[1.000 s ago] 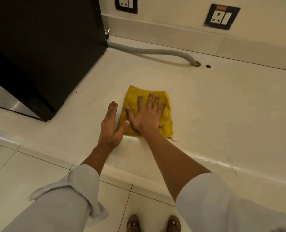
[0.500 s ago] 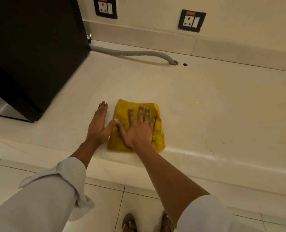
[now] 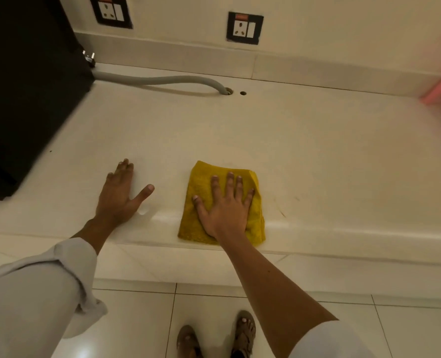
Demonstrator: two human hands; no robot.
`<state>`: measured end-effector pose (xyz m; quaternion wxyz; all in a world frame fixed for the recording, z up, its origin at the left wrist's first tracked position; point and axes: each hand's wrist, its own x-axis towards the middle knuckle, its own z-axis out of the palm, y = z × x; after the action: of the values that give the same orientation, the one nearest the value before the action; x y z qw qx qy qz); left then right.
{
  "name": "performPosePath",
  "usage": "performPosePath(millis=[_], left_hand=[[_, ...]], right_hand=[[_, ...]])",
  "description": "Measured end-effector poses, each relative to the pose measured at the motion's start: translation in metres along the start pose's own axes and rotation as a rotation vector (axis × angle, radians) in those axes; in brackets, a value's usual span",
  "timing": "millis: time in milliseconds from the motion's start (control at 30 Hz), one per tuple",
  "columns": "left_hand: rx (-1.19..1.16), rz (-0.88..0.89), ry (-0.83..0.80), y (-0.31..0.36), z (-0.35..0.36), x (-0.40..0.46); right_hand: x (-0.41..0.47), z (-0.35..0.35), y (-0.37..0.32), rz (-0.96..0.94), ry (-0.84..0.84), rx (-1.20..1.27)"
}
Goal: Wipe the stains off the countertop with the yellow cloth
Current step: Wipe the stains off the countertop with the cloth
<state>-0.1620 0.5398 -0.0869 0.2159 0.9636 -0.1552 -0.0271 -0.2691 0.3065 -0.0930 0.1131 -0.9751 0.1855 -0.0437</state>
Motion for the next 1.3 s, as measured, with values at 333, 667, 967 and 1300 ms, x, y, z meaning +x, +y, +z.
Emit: performPosePath(millis=[333,667,967,1300], left_hand=[[0.056,0.012,-0.032,0.000,0.001,0.000],[-0.060,0.003,0.008,0.002,0.002,-0.001],[-0.136,0.017,0.059,0.005,0.004,0.000],[-0.109,0.020,0.164,0.011,0.001,-0.001]], right_hand=[[0.004,-0.024,0.101,0.199,0.052,-0.071],[0.057,-0.030,0.139,0.294,0.014,-0.093],[0.122,-0.018,0.096,0.195,-0.007,-0.079],[0.107,0.005,-0.008,-0.023,-0.057,-0.023]])
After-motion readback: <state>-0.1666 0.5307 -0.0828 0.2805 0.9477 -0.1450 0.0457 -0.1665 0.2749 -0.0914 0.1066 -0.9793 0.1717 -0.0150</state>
